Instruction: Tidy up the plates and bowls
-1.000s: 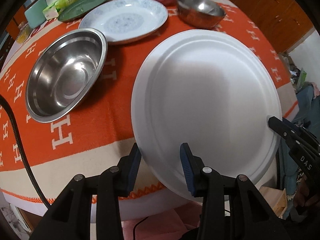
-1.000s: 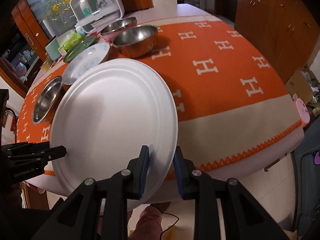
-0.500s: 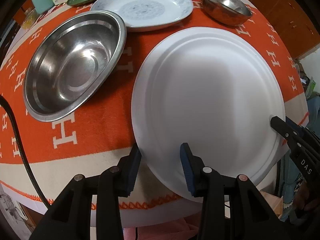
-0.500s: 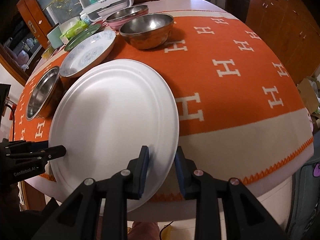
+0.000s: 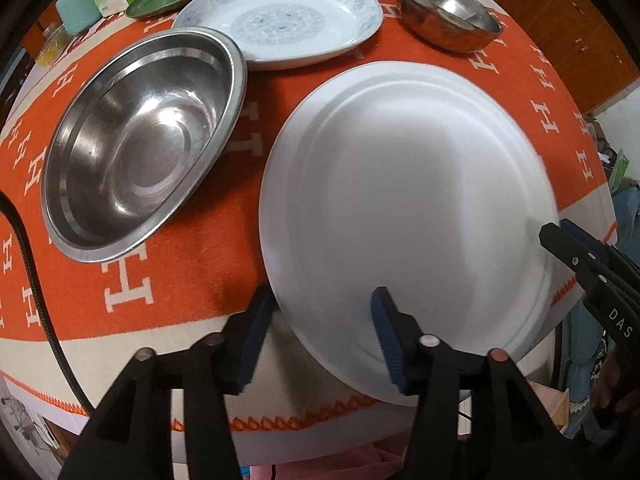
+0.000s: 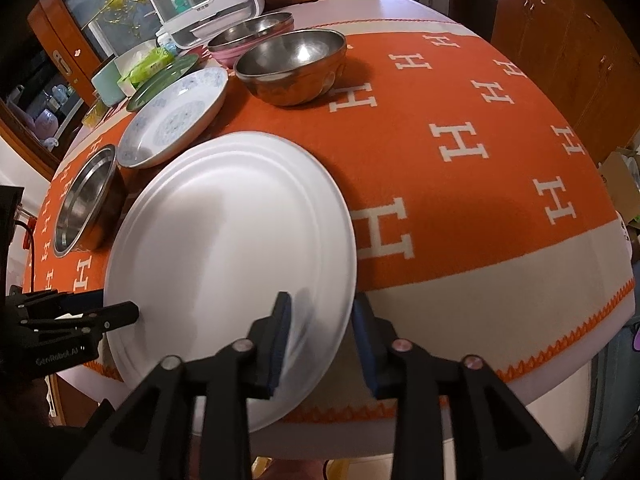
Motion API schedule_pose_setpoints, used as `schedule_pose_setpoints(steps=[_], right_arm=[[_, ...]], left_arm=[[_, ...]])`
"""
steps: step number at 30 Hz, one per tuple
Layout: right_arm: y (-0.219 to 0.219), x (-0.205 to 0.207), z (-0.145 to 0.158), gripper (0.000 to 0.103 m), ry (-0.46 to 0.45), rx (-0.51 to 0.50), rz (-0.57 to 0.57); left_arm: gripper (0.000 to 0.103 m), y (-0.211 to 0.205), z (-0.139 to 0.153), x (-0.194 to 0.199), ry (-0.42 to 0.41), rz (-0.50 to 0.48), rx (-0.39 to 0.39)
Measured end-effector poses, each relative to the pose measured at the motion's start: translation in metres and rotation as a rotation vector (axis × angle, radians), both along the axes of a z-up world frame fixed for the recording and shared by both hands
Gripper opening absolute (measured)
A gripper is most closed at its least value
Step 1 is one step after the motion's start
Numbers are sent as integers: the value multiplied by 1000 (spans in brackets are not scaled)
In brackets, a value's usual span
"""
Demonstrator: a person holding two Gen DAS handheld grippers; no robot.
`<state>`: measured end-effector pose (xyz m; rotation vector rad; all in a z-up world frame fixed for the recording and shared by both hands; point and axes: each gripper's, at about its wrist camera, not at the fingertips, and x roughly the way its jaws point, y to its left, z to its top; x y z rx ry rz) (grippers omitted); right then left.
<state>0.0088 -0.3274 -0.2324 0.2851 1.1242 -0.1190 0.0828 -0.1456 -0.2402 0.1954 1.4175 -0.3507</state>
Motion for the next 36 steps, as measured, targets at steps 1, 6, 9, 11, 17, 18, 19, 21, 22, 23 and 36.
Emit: schedule_pose_setpoints(steps=[1,6,9,11,17,18,19,21,22,23,36], right_arm=[[0,-1,1,43,-7,2,-2],[0,-5,8,46,-41,1,-13],[1,-8,11,46,-53,2,-21],[1,-11,12,46,-57,2,-26],[2,-18,16,46,-80,18,-40],[2,-19,17,46,-87,22,-41],[3,-19,19,46,-95,29,-43],[5,-20,21,46,-107,42,-42],[6,-20,22,46,-112,46,-41],[8,-20,24,46,-118,51,-39],[18,-25,42,46,-191,125,-34]], left_arm=[[63,0,0,0,-3,-2,0],[71,8,8,-12,-21,13,2],[73,13,12,-17,-27,25,-7],[73,17,16,-21,-33,31,-14],[73,35,29,-34,-66,51,-25],[73,39,32,-37,-75,56,-26],[73,43,35,-40,-82,62,-26],[73,52,41,-45,-98,73,-25],[73,57,45,-48,-104,76,-23],[73,64,50,-50,-112,79,-15],[76,100,94,-45,-167,118,9]])
